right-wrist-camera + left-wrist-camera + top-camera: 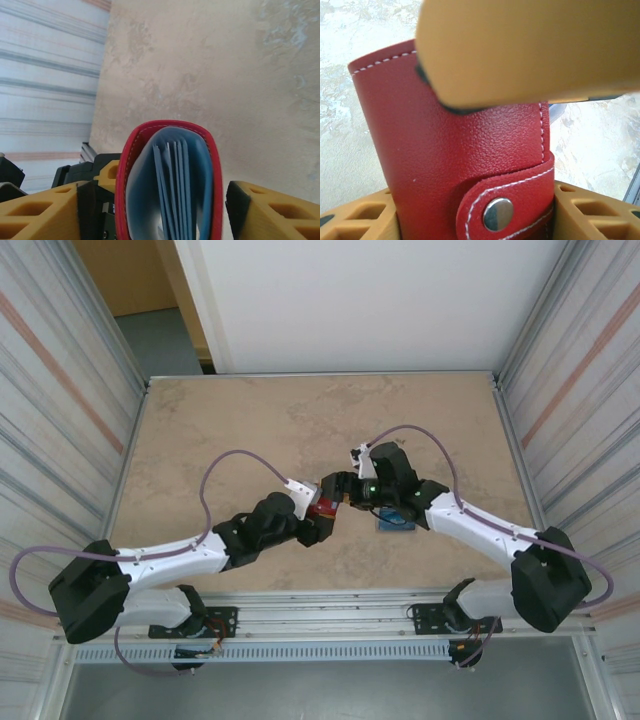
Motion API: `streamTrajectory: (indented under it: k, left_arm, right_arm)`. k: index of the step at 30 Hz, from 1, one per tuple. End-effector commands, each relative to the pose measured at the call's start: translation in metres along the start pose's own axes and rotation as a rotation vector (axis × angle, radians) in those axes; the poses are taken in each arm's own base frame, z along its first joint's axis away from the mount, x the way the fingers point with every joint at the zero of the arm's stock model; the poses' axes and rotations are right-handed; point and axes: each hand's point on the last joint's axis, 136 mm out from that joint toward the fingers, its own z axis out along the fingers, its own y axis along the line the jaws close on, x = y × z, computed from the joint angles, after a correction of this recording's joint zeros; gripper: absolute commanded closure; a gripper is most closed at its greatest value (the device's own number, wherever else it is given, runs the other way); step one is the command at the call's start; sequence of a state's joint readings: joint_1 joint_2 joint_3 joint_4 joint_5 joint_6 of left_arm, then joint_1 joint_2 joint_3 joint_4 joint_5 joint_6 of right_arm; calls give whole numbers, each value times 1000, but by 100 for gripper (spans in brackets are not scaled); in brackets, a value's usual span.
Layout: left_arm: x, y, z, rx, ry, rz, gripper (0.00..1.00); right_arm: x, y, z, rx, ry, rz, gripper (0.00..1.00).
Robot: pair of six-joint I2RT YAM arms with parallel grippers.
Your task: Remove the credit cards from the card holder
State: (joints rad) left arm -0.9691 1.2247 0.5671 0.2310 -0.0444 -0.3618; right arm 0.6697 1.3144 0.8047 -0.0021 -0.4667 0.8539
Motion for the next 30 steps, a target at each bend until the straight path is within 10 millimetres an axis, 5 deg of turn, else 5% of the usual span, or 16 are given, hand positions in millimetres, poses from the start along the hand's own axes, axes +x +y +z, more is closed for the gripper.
streamTrajectory:
  k: [1,7,14,21,30]
  left_arm:
    - [-24,-12,-4,37,-73,16,44]
    - [-29,-12,-6,33,-90,17,37]
    - [-36,-11,-26,62,-189,-17,1]
    - [-47,1,-50,121,-222,-127,1]
    - [-47,22,-58,296,-135,-326,6]
  right_arm:
    - [-3,12,5,-39,11,-10,39]
    - [-1,8,7,-37,15,0,70]
    - [-11,0,-7,-38,-40,4,81]
    - [-27,-3,-29,-85,-97,-20,86]
    - [-32,19,-49,-208,-55,-93,89]
